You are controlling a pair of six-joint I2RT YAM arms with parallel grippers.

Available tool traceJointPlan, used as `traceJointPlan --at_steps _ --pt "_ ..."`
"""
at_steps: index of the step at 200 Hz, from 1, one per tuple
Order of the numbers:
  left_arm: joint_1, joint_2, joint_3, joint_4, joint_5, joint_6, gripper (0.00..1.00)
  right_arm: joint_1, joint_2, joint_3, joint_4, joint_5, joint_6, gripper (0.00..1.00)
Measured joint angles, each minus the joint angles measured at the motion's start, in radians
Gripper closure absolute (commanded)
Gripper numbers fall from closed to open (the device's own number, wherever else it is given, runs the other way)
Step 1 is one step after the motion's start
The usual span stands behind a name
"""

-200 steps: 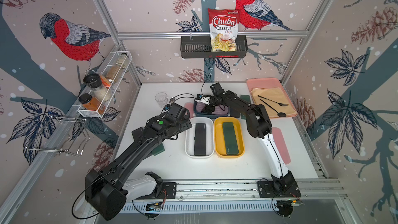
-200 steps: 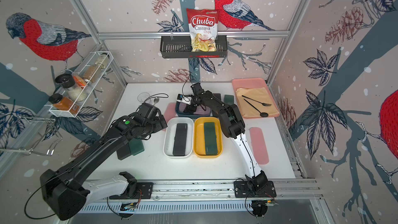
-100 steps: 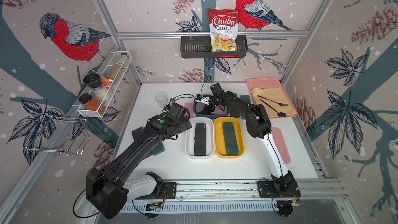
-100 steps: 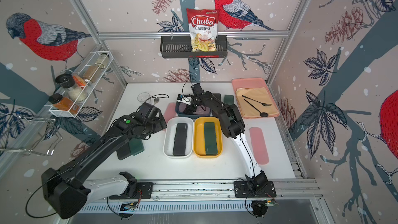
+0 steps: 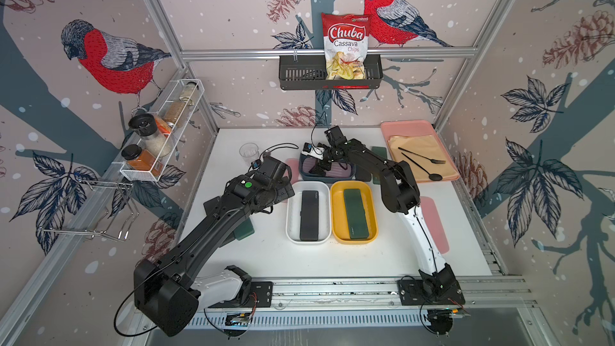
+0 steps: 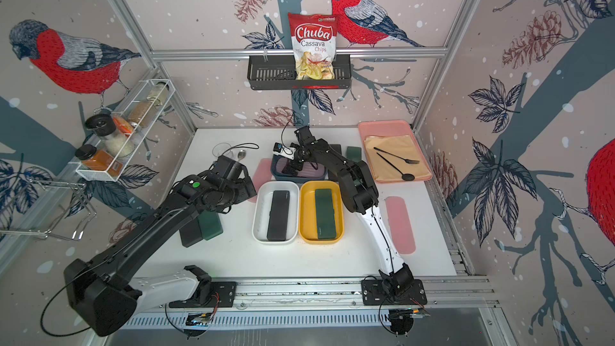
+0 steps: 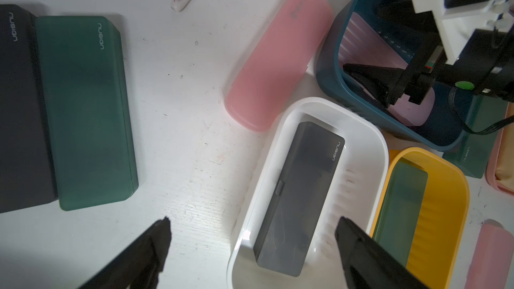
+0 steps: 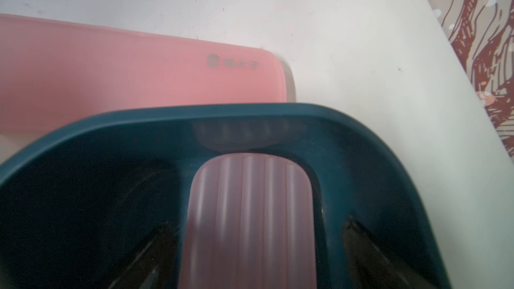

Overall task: Place the pencil cases by color into the storage box
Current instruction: Place the pencil case at the storage box, then pick up the pencil case from the center of the board.

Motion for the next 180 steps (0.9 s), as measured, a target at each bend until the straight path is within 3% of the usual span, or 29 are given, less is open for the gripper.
traceJointPlan --at_steps 32,108,180 --pt "0.070 -0.005 0.006 -0.027 0.009 0.006 0.04 -0.007 -0.035 0.007 0.000 -0.001 0.007 0.00" --pt "0.370 0.044 -0.052 -0.062 0.082 0.153 0.04 -0.011 -0.151 -0.004 0.002 -0.001 0.055 0.00" --pt "0.532 0.148 -0.077 0.002 0.143 0.307 0.04 -0.013 -0.338 -0.223 0.103 0.001 0.137 0.00"
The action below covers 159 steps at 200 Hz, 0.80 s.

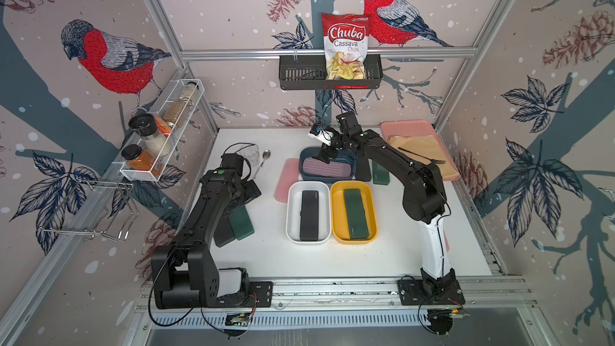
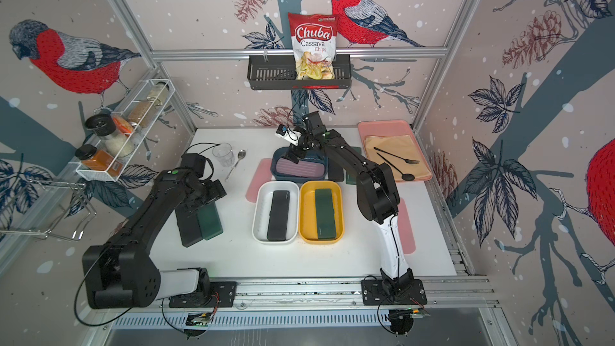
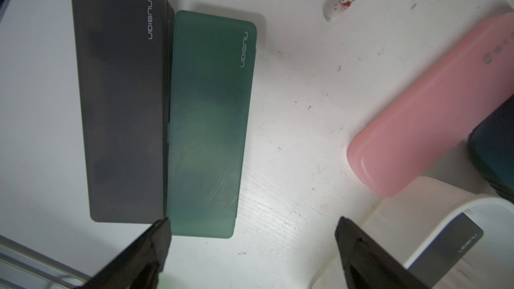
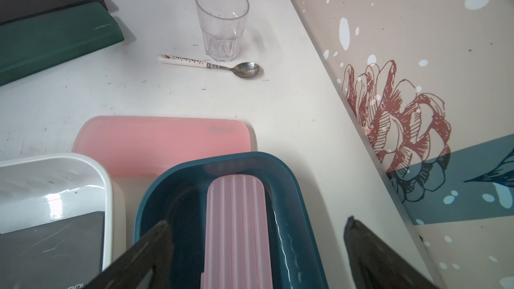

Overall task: Place the pencil cases by color into the storage box
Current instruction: Pick up the pencil case from the center of the board.

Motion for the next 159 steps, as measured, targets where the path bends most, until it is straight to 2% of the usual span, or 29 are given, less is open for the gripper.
traceJointPlan --at_steps 87,126,159 --pt "0.080 0.201 0.021 0.095 0.047 0.132 0.04 0.013 -0.180 -0.246 0.148 0.111 0.176 0.00" --pt "0.116 0.254 0.042 0.120 0.040 0.165 0.04 0.016 -0.253 -0.393 0.238 0.129 0.233 0.00" --pt "0.148 0.316 0.055 0.139 0.014 0.209 0.04 0.014 -0.265 -0.455 0.254 0.136 0.257 0.00"
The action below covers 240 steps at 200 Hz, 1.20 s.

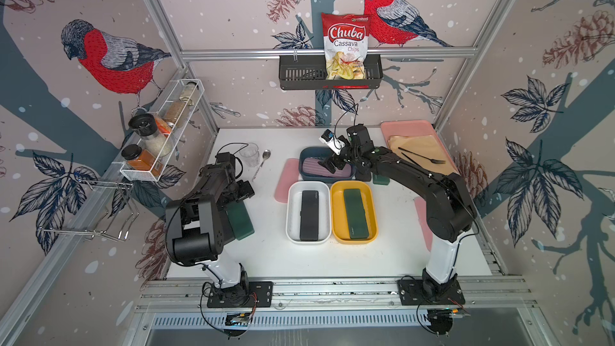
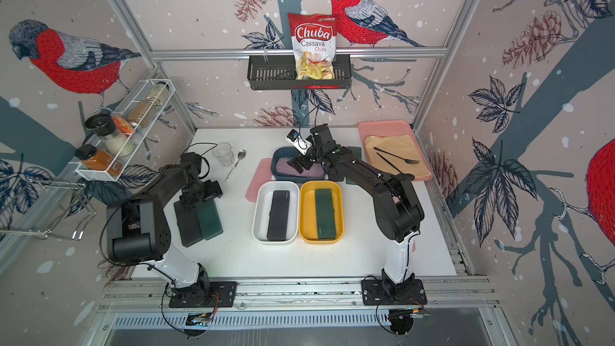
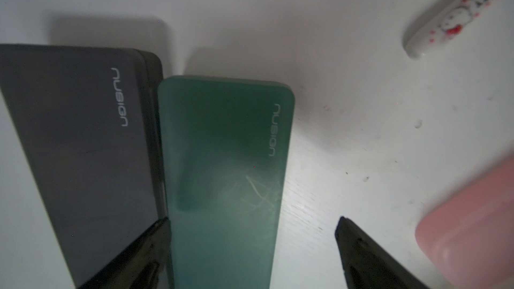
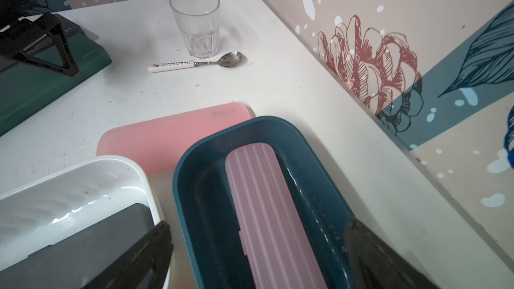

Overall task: Place the pencil cases by color into the storage box
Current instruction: Pick up the pencil case from the center of the board.

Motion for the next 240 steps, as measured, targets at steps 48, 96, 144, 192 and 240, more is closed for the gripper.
traceJointPlan --at_steps 48,96,144,192,240 --pt "0.037 0.061 0.015 0.032 -0.035 0.042 0.04 -0.021 -0.017 -0.031 0.015 0.001 0.010 0.00" --pt "0.039 0.084 0.035 0.020 -0.049 0.059 0.04 -0.032 -0.021 -0.035 0.020 0.003 0.025 0.00" --pt "0.042 0.068 0.042 0.036 0.010 0.071 0.04 -0.031 -0.021 -0.036 0.035 0.003 0.033 0.00" --pt "0.042 0.000 0.058 0.026 0.052 0.077 0.04 -0.027 -0.020 -0.039 0.036 0.003 0.051 0.00" --pt "0.042 0.001 0.032 0.016 0.031 0.077 0.04 -0.024 -0.017 -0.043 0.035 0.002 0.051 0.00"
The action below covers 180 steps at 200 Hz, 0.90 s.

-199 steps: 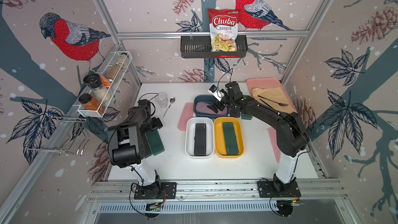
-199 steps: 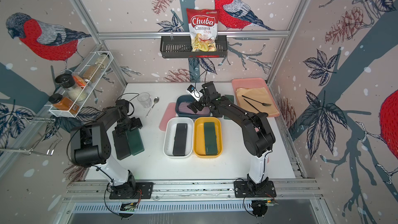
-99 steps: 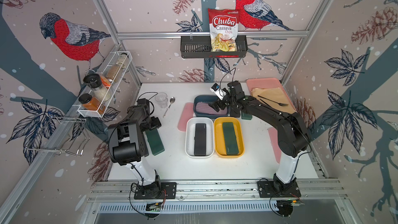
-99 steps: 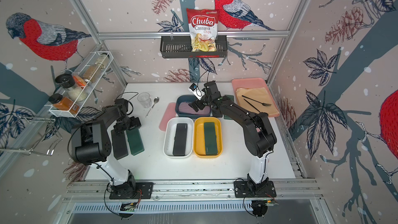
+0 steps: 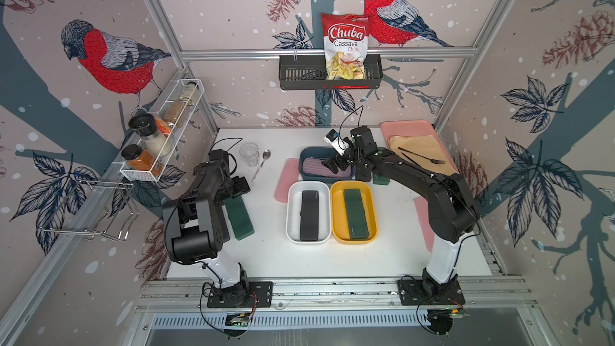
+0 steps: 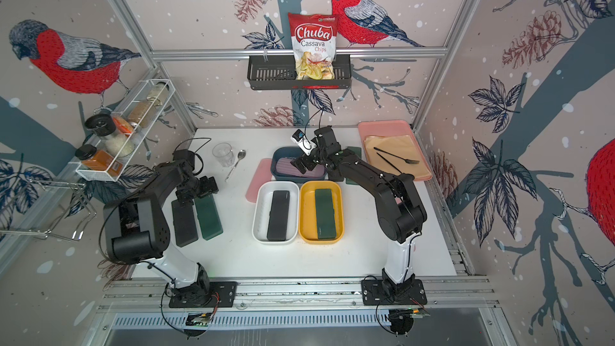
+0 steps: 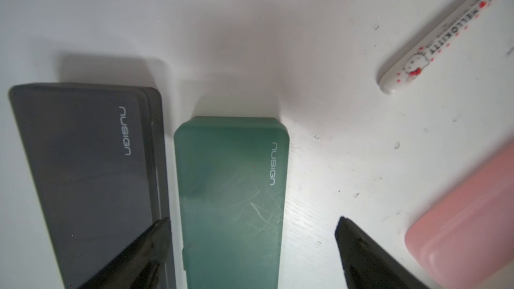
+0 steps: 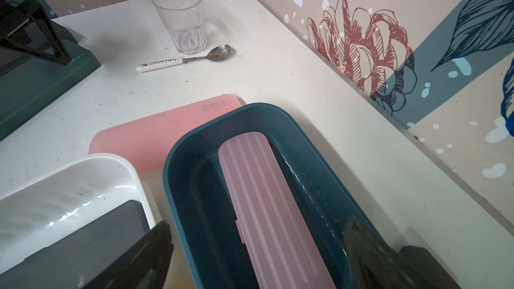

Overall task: Place the pencil cases by color into the storage box
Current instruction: Pick up the pencil case from the center of the board.

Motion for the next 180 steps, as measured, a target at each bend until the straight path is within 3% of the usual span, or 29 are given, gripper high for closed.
traceJointPlan --at_steps 180 --pt "0.000 0.093 -0.066 0.076 -0.005 -0.026 0.07 0.001 -0.034 -0.041 -0.008 0.014 -0.001 0.00"
